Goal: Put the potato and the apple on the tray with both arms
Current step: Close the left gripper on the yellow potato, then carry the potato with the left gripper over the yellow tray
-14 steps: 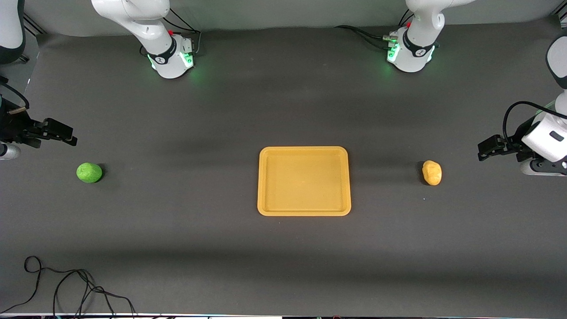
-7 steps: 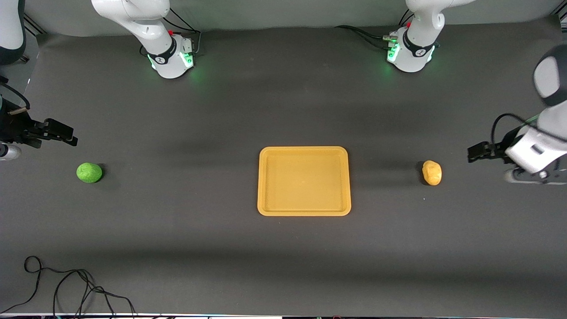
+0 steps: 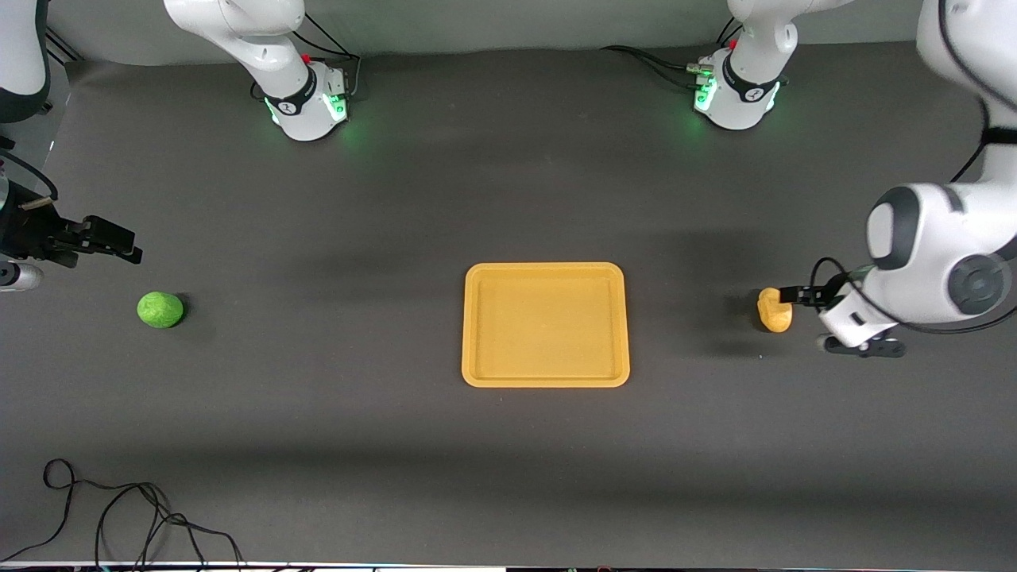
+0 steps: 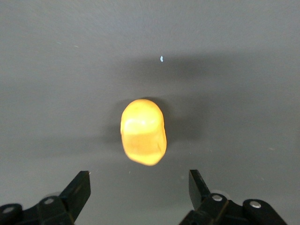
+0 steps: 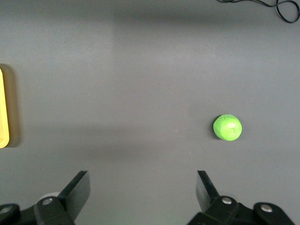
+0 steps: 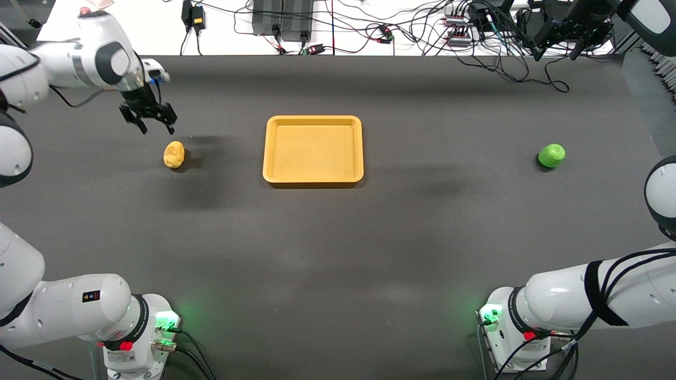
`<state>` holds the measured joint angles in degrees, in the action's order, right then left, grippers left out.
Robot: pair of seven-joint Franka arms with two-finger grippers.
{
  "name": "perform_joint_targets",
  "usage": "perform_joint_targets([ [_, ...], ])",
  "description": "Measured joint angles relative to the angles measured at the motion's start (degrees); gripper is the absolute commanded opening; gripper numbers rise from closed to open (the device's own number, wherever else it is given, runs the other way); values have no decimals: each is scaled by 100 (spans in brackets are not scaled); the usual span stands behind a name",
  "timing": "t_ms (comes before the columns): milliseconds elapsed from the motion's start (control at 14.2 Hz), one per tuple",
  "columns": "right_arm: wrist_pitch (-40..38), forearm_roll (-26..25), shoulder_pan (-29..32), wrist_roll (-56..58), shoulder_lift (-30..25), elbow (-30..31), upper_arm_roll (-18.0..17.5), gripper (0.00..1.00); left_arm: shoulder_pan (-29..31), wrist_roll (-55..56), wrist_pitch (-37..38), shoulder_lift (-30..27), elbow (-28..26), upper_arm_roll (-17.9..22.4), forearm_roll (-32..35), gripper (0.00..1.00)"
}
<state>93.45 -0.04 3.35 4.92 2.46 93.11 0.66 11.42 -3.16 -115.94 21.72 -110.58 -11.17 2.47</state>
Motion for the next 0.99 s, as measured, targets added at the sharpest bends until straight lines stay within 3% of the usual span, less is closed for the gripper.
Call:
perform_joint_targets([
  [212,0,0,0,-5,0,-4,0,100,-1,-18,-106,379,-16,-7,12,88],
  [353,0,0,0,-8,0,-5,0,100,-2,-23,-175,551,-19,-13,15,70],
  [494,0,0,-1,-9,0,-5,0,100,-3,-43,-336,710,-24,-15,99,70],
  [635,0,0,-1,-10,0,-5,0,100,-6,-45,-420,872,-28,-16,333,56],
  [846,0,0,-4,-11,0,-4,-2,100,-12,-36,-368,886,40,-32,382,43],
  [987,0,0,-3,-12,0,-5,-3,100,-15,83,-74,715,219,-55,322,42],
])
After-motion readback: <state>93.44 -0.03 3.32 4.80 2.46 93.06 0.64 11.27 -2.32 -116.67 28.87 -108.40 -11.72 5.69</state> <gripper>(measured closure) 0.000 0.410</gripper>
